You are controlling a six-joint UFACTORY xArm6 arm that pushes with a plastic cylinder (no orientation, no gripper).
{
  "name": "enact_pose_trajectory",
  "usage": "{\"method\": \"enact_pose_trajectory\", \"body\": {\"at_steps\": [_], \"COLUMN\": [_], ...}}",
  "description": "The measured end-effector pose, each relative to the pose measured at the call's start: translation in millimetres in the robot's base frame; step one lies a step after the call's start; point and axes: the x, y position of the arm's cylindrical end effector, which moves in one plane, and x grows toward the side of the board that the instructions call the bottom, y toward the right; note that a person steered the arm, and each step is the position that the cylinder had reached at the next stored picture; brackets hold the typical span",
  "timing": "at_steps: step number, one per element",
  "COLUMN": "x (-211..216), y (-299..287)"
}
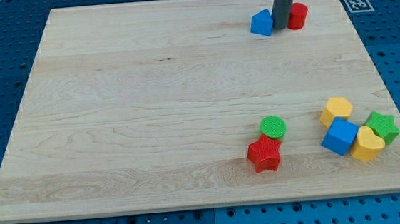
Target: Move the red circle to the top right of the board
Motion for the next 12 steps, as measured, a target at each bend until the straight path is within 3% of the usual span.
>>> {"method": "enact_pose_trajectory", "body": {"at_steps": [3, 8, 12], "x": [-1, 18, -17], "y": [54, 83, 86]}}
